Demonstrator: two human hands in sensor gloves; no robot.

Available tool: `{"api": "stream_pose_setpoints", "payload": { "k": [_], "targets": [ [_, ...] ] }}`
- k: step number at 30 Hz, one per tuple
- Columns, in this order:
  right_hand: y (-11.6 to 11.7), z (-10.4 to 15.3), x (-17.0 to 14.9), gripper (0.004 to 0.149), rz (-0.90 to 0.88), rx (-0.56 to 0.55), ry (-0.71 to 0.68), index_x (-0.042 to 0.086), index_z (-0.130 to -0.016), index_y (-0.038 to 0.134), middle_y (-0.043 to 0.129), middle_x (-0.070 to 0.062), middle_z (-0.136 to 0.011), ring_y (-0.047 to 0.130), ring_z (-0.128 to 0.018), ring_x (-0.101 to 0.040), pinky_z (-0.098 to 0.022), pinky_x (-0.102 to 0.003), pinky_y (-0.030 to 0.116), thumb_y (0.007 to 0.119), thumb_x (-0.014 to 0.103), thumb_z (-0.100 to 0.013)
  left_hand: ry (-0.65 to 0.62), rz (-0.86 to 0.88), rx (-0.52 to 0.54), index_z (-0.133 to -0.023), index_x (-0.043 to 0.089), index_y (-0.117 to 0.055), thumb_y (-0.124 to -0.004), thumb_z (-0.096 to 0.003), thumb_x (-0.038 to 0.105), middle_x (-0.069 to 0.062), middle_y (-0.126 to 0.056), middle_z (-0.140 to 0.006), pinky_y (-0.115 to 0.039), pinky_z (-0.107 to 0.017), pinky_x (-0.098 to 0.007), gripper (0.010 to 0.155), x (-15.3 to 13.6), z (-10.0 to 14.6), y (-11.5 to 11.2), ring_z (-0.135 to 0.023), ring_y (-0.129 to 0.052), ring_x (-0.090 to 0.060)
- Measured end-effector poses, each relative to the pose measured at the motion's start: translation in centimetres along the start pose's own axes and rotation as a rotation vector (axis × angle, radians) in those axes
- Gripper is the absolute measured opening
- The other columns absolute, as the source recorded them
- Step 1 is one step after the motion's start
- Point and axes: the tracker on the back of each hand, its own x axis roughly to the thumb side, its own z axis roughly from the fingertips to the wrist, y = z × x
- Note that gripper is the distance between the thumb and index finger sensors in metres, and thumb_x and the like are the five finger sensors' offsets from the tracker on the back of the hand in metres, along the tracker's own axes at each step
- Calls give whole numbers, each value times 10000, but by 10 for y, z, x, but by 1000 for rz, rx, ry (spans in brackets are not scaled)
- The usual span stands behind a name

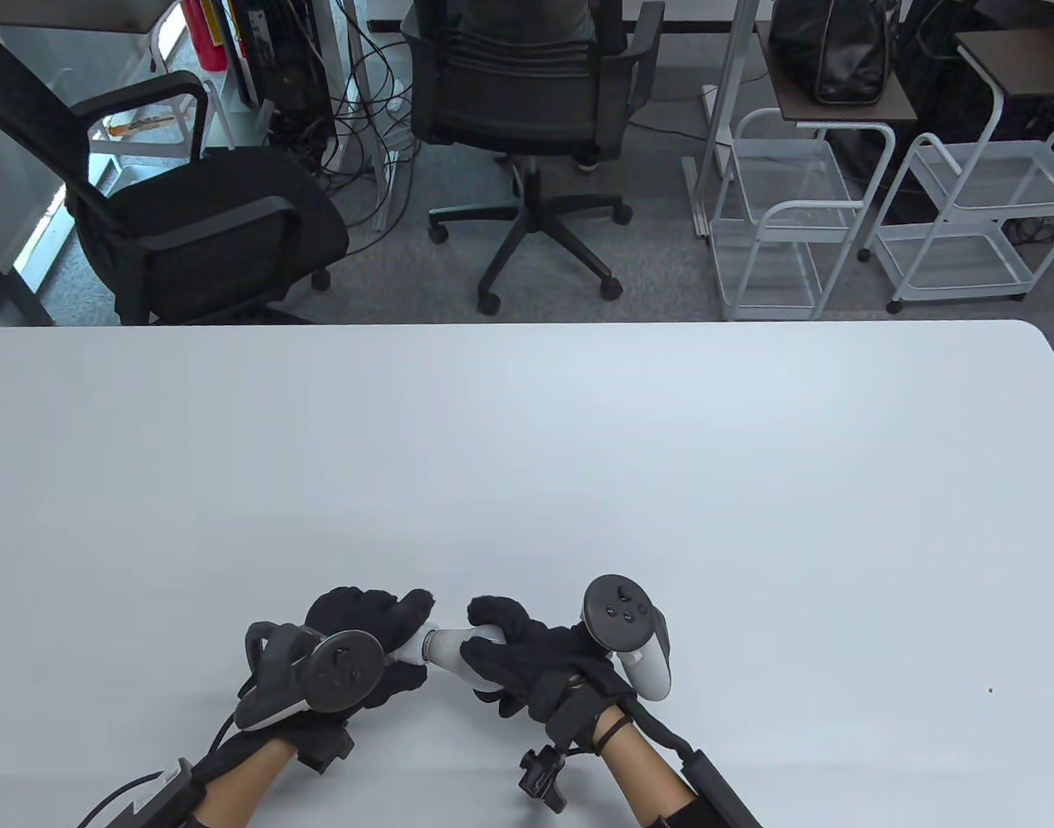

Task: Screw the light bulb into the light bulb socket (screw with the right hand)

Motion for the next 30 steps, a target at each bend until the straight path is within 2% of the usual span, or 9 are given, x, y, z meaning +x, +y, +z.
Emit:
{"api": "stream_pose_setpoints", "payload": {
  "k": [11, 14, 16, 18, 22, 24, 26, 27, 30],
  "targets": [
    [4, 1, -8, 596, -99, 33, 71, -55, -971, 446, 637, -489, -707, 864, -465, -470, -269, -509, 793, 710, 323, -594, -24, -50, -38, -1038, 331, -671, -915, -370, 587, -58, -860, -867, -628, -754, -543, 756, 4, 0, -4, -769, -870, -238],
    [5, 1, -8, 600, -83, 25, 78, -57, -969, 449, 650, -480, -703, 871, -459, -465, -264, -504, 798, 708, 334, -596, -23, -30, -90, -1058, 332, -632, -904, -400, 567, -79, -680, -1046, -531, -788, -572, 749, 4, -3, -7, -952, -703, -319],
    [6, -1, -7, 604, -77, 43, 71, -57, -972, 443, 648, -472, -710, 871, -466, -464, -271, -505, 797, 705, 339, -599, -34, -72, -81, -1057, 313, -632, -912, -408, 543, -26, -586, -1119, -515, -807, -530, 743, 8, -2, -8, -1017, -620, -295],
    [9, -1, -5, 610, -72, 65, 59, -60, -970, 442, 649, -458, -712, 873, -467, -460, -272, -503, 797, 703, 347, -598, -54, -173, -34, -1027, 297, -686, -935, -382, 545, -26, -709, -1044, -653, -740, -484, 735, 17, -1, -7, -885, -794, -229],
    [11, -1, 0, 626, -53, 109, 33, -70, -973, 407, 608, -461, -735, 844, -499, -490, -298, -540, 769, 703, 333, -596, -90, -354, 36, -1014, 317, -685, -918, -381, 574, 2, -786, -1002, -728, -703, -451, 722, 29, 3, -9, -821, -881, -192],
    [11, -1, 4, 638, -36, 148, 6, -74, -994, 369, 577, -459, -774, 804, -553, -540, -339, -586, 735, 676, 333, -610, -75, -355, 49, -1010, 320, -694, -919, -376, 582, 12, -803, -1002, -746, -697, -441, 722, 28, 3, -8, -816, -906, -186],
    [10, 1, 11, 656, -20, 151, -47, -59, -1028, 320, 515, -457, -856, 705, -647, -620, -386, -696, 639, 666, 317, -616, -37, -296, 40, -1012, 319, -704, -925, -371, 579, 22, -819, -1015, -755, -698, -435, 727, 20, 1, -8, -835, -919, -182],
    [9, 2, 16, 656, 40, 153, -72, -48, -1040, 315, 427, -474, -911, 609, -711, -673, -418, -769, 548, 670, 298, -611, -17, -261, 17, -1015, 311, -710, -935, -366, 569, 17, -829, -1019, -754, -699, -441, 733, 16, -1, -8, -841, -924, -191],
    [0, 7, 27, 657, 297, 92, -117, 1, -1065, 313, 356, -468, -974, 510, -769, -721, -431, -822, 474, 656, 333, -613, 54, -160, -33, -1021, 295, -707, -938, -365, 564, 16, -845, -1028, -748, -708, -450, 746, 1, -5, -9, -869, -921, -206]
  ]
}}
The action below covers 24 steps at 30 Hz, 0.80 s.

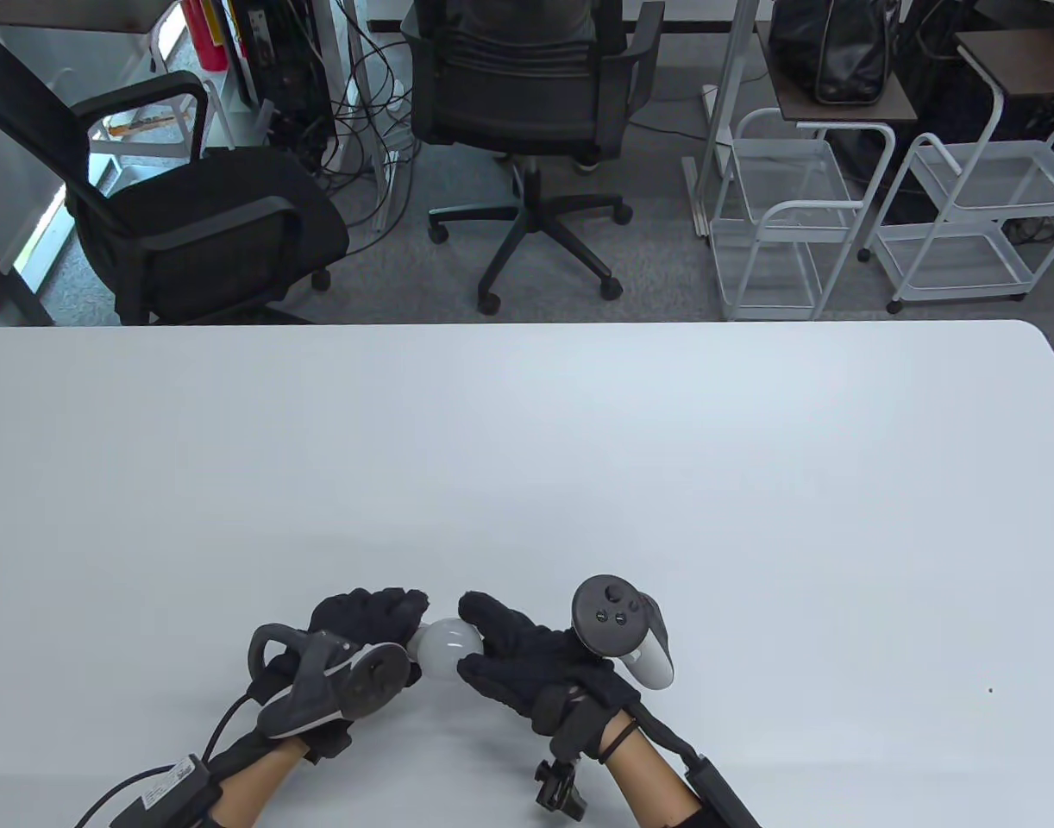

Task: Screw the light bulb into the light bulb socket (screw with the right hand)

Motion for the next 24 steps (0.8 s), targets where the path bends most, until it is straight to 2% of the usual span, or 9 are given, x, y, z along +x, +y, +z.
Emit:
{"api": "stream_pose_setpoints", "payload": {
  "k": [2, 5, 10, 12, 15, 19, 24],
  "targets": [
    [-9, 4, 0, 661, 103, -98, 4, -4, -1064, 330, 365, -464, -981, 463, -781, -739, -428, -842, 438, 663, 337, -607, 50, 97, -50, -1031, 288, -692, -947, -364, 548, 16, -838, -1046, -733, -721, -461, 760, -11, -6, 0, -896, -908, -217],
    [-23, 9, -8, 654, 152, -166, 58, -3, -1066, 325, 340, -467, -983, 371, -801, -748, -434, -855, 370, 659, 322, -608, 68, 252, -71, -1034, 267, -698, -964, -361, 522, -5, -848, -1049, -714, -722, -497, 768, -25, -21, 7, -898, -908, -242],
    [-36, 13, -25, 635, 153, -187, 174, -24, -1067, 346, 275, -466, -1002, 217, -809, -760, -439, -862, 248, 652, 296, -612, 145, 516, -98, -1046, 270, -696, -980, -360, 487, 0, -829, -1078, -647, -762, -521, 773, -46, -78, 20, -994, -814, -272],
    [-37, 13, -29, 634, 149, -196, 195, -19, -1069, 346, 259, -458, -1010, 172, -813, -750, -438, -858, 216, 651, 298, -612, 169, 585, -137, -1045, 279, -715, -983, -355, 479, 0, -829, -1080, -646, -760, -475, 767, -52, -106, 17, -1013, -777, -272],
    [-38, 12, -34, 633, 133, -194, 227, -18, -1071, 340, 241, -457, -1012, 151, -815, -743, -443, -854, 202, 646, 296, -614, 251, 629, -178, -1060, 332, -717, -982, -347, 474, 38, -655, -1187, -503, -836, -496, 774, -57, -142, 6, -1130, -557, -275],
    [-37, 11, -40, 625, 113, -180, 256, -17, -1071, 343, 230, -438, -1024, 132, -815, -737, -450, -847, 193, 642, 291, -616, 416, 708, -296, -1083, 393, -678, -973, -367, 478, 102, -379, -1300, -271, -894, -489, 780, -56, -181, -27, -1201, -231, -268],
    [-39, 11, -41, 623, 118, -183, 262, -20, -1071, 344, 219, -438, -1023, 125, -816, -734, -454, -844, 189, 638, 289, -617, 474, 621, -342, -1091, 422, -658, -963, -379, 484, 136, -346, -1310, -245, -896, -490, 777, -53, -204, -53, -1209, -181, -265]
  ]
}}
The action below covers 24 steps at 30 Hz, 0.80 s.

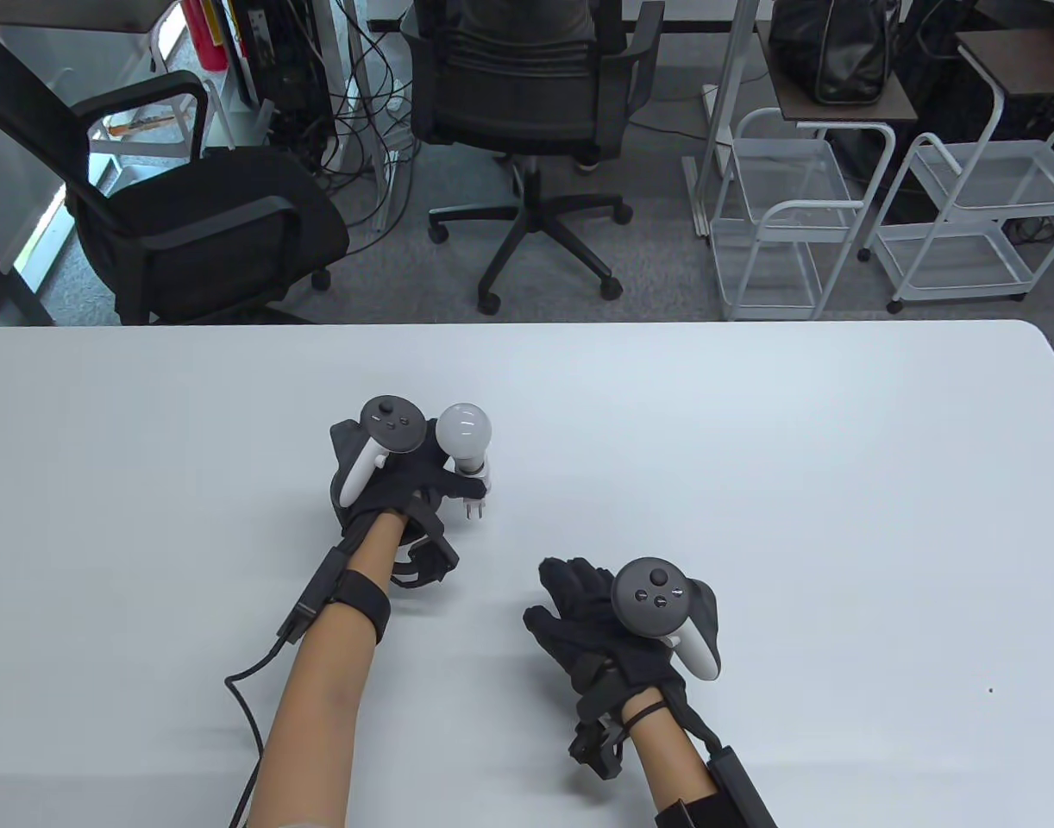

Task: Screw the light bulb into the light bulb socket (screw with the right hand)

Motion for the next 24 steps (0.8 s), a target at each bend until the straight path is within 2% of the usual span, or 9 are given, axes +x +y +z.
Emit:
{"api": "stream_pose_setpoints", "payload": {
  "k": [3, 6, 9, 12, 14, 17, 20, 22, 24],
  "targets": [
    [1, -1, -1, 621, -7, 6, 6, -23, -1070, 344, 208, -441, -1020, 119, -814, -733, -456, -842, 185, 636, 287, -618, 25, -86, 18, -1091, 448, -648, -955, -378, 496, 163, -349, -1312, -260, -900, -487, 778, 0, -7, -5, -1216, -190, -253],
    [2, -1, -1, 619, -10, 7, 8, -22, -1070, 343, 200, -441, -1019, 115, -815, -731, -458, -841, 184, 633, 287, -619, 40, -84, 0, -1089, 454, -652, -956, -376, 490, 179, -354, -1311, -259, -898, -492, 776, -5, -11, -10, -1218, -190, -255],
    [3, -2, -1, 620, -14, 7, 8, -21, -1071, 342, 199, -439, -1020, 117, -818, -728, -460, -840, 188, 630, 290, -619, 59, -67, -26, -1089, 408, -674, -964, -377, 465, 139, -409, -1285, -276, -887, -483, 771, -16, -15, -14, -1193, -252, -276],
    [4, -4, -5, 619, -59, 8, 21, -22, -1071, 340, 193, -439, -1019, 108, -816, -729, -460, -839, 182, 629, 288, -620, 52, -88, -3, -1084, 417, -679, -953, -366, 496, 142, -449, -1266, -312, -878, -481, 773, -25, -15, -19, -1182, -305, -270],
    [4, -4, -5, 618, -58, 11, 23, -21, -1071, 339, 189, -440, -1019, 104, -817, -727, -460, -839, 179, 629, 287, -620, 51, -19, -19, -1088, 410, -672, -954, -381, 481, 143, -427, -1269, -285, -878, -488, 765, -28, -15, -21, -1183, -277, -265],
    [5, -5, -6, 619, -33, 16, 30, -19, -1072, 340, 191, -437, -1021, 102, -818, -726, -461, -839, 180, 630, 289, -620, 38, -54, -30, -1117, 440, -583, -929, -399, 507, 146, -368, -1295, -274, -877, -500, 800, -30, -15, -21, -1194, -247, -261],
    [5, -4, -6, 617, -26, 11, 35, -8, -1074, 336, 186, -436, -1020, 97, -817, -724, -462, -838, 176, 632, 286, -619, 38, -71, -29, -1175, 452, -357, -910, -364, 556, 65, -299, -1311, -320, -860, -518, 986, -34, -12, -8, -1180, -257, -329],
    [3, -3, -7, 618, -17, -2, 39, 6, -1077, 328, 181, -433, -1022, 90, -819, -722, -463, -837, 169, 634, 287, -619, 22, -57, -4, -1179, 421, -341, -842, -423, 623, 27, -269, -1307, -290, -842, -547, 929, -43, -4, 14, -1166, -218, -368],
    [1, -3, -9, 622, -6, -14, 43, 8, -1078, 325, 173, -429, -1025, 75, -821, -718, -463, -836, 153, 636, 288, -618, 11, -61, 38, -1187, 377, -354, -883, -410, 591, -19, -275, -1303, -263, -824, -580, 963, -52, 10, 35, -1157, -199, -395]
  ]
}}
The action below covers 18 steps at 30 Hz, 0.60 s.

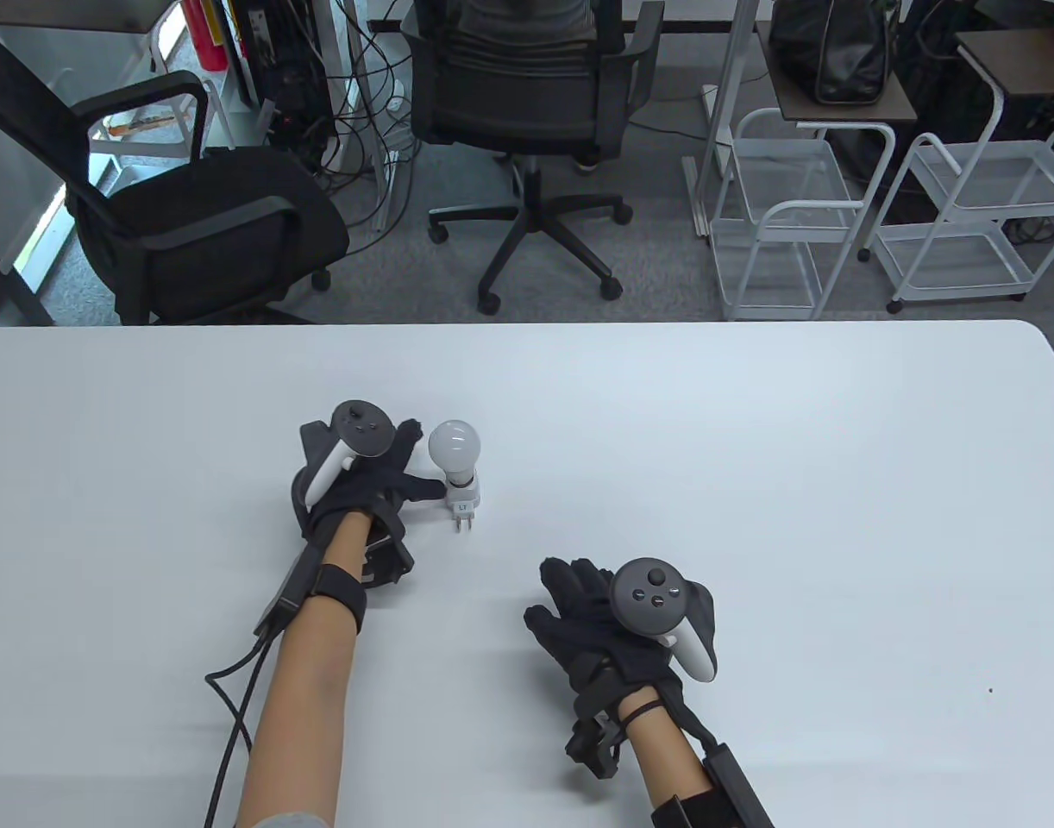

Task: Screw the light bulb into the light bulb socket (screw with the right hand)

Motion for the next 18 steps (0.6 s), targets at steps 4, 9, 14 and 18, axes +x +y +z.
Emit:
{"api": "stream_pose_setpoints", "payload": {
  "k": [4, 9, 14, 18],
  "targets": [
    [0, -2, -1, 627, 56, -7, 13, 19, -1082, 322, 143, -407, -1038, 21, -826, -697, -468, -824, 104, 643, 292, -617, -76, -100, 62, -1196, 374, -333, -847, -427, 608, -22, -243, -1311, -168, -803, -614, 955, -14, 35, 28, -1161, -122, -391],
    [-4, -6, 10, 639, 131, -56, -13, 44, -1088, 314, 113, -372, -1058, -26, -834, -673, -473, -813, 65, 656, 307, -615, -196, -179, 99, -1203, 374, -301, -800, -451, 639, -24, -172, -1311, -99, -783, -617, 940, -30, 86, 31, -1144, -31, -387],
    [-8, -11, 28, 637, 227, -74, -34, 180, -1099, 321, 44, -226, -1105, -50, -860, -630, -483, -810, 58, 688, 354, -609, -301, -247, 101, -1207, 375, -277, -776, -461, 653, -38, -135, -1307, -75, -776, -614, 940, -30, 127, 16, -1127, 10, -400],
    [-3, -15, 39, 669, 290, -83, -49, 180, -1099, 294, 49, -199, -1115, -64, -866, -617, -487, -803, 42, 699, 373, -602, -383, -274, 120, -1211, 360, -293, -779, -459, 655, -62, -150, -1310, -91, -774, -621, 942, -26, 160, 0, -1125, -15, -424]
  ]
}}
